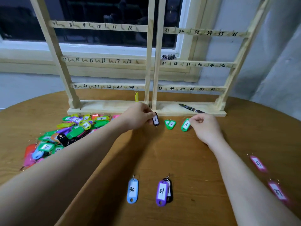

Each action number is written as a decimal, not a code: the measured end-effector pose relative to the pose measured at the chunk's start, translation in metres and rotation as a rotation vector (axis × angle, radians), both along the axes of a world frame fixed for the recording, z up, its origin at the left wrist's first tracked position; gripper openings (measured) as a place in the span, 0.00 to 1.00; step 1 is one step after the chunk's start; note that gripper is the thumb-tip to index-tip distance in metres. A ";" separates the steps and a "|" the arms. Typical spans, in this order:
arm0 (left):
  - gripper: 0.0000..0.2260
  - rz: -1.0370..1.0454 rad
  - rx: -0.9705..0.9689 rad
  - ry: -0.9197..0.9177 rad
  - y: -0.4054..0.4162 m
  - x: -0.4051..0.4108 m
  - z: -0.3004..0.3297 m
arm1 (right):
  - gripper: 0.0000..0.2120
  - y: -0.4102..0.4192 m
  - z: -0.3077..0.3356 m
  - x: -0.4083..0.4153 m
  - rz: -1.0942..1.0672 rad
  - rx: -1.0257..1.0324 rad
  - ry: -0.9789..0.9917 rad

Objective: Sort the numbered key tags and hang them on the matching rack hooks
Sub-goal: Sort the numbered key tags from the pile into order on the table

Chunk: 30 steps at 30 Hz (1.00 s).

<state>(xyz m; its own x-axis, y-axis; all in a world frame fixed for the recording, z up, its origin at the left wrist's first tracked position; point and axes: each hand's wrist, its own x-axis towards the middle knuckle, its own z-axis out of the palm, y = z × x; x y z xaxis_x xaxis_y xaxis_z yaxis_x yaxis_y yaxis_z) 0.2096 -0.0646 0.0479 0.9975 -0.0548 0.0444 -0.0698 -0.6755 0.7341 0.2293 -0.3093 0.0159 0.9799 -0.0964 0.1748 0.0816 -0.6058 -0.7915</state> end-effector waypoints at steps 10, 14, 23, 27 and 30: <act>0.05 -0.014 0.313 -0.067 -0.004 0.031 -0.012 | 0.07 0.000 -0.007 0.006 -0.059 -0.048 -0.010; 0.06 -0.020 0.359 -0.144 0.002 0.026 -0.012 | 0.07 0.000 -0.005 0.004 -0.058 -0.043 -0.023; 0.02 0.183 0.386 -0.168 0.069 -0.043 -0.008 | 0.09 0.017 0.007 -0.013 0.023 -0.050 -0.143; 0.06 0.214 0.446 -0.197 0.106 -0.082 -0.023 | 0.08 0.043 0.011 -0.029 0.220 -0.046 -0.118; 0.11 0.206 0.438 -0.276 0.118 -0.098 -0.036 | 0.06 0.066 0.012 -0.039 0.400 -0.112 -0.061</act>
<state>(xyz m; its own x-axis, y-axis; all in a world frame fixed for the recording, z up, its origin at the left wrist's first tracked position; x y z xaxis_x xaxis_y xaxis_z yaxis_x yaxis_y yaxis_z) 0.1117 0.0536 0.0123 0.9443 0.0681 0.3221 -0.0538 -0.9333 0.3550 0.1901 -0.2434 0.0278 0.9235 0.3130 0.2218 0.3732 -0.5989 -0.7085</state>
